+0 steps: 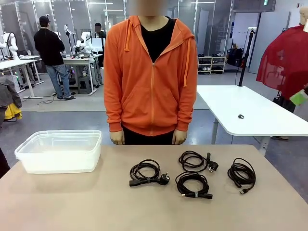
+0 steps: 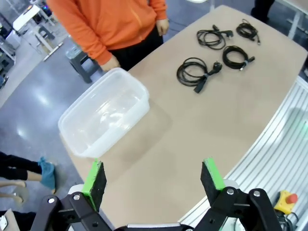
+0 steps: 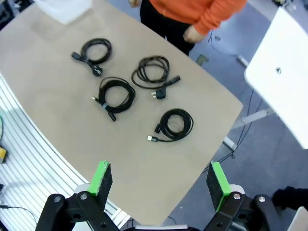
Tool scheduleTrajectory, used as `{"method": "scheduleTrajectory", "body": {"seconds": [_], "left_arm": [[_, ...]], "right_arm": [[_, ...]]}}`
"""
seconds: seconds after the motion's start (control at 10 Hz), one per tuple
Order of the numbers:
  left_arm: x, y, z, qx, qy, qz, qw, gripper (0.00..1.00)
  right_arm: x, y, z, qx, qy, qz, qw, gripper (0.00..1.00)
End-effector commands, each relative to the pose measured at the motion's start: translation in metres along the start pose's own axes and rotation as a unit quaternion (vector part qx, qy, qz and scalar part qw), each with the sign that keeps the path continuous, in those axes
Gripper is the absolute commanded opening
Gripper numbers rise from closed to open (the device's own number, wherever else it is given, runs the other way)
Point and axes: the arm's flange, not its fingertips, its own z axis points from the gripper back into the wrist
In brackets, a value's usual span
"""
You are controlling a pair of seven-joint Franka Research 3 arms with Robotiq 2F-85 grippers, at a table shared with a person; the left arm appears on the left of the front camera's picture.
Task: Organize and store the cables.
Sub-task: Place the Power Cable into the Organizing box.
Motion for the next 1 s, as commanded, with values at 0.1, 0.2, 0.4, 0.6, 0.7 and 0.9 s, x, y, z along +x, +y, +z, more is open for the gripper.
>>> {"method": "scheduleTrajectory", "body": {"seconds": [0.1,0.2,0.4,0.6,0.7,0.9], "left_arm": [[-0.013,-0.002,0.006,0.031,0.033,0.012,0.999,1.00],[-0.010,-0.002,0.008,0.036,0.038,0.011,0.999,1.00],[0.000,-0.001,0.009,0.057,0.058,0.024,0.996,1.00],[-0.005,0.001,0.004,0.039,0.029,0.008,0.999,1.00],[-0.005,0.001,0.004,0.039,0.029,0.008,0.999,1.00],[-0.005,0.001,0.004,0.039,0.029,0.008,0.999,1.00]], "right_arm": [[-0.034,-0.008,-0.010,0.012,-0.018,-0.024,0.999,1.00],[-0.041,-0.010,-0.013,0.013,-0.013,-0.034,0.999,1.00],[-0.049,-0.011,-0.016,0.009,0.005,-0.042,0.999,1.00],[-0.054,-0.014,-0.017,0.011,-0.003,-0.055,0.998,1.00],[-0.053,-0.013,-0.023,0.013,-0.015,-0.055,0.998,1.00],[-0.049,-0.015,-0.017,0.010,0.005,-0.050,0.999,1.00]]}}
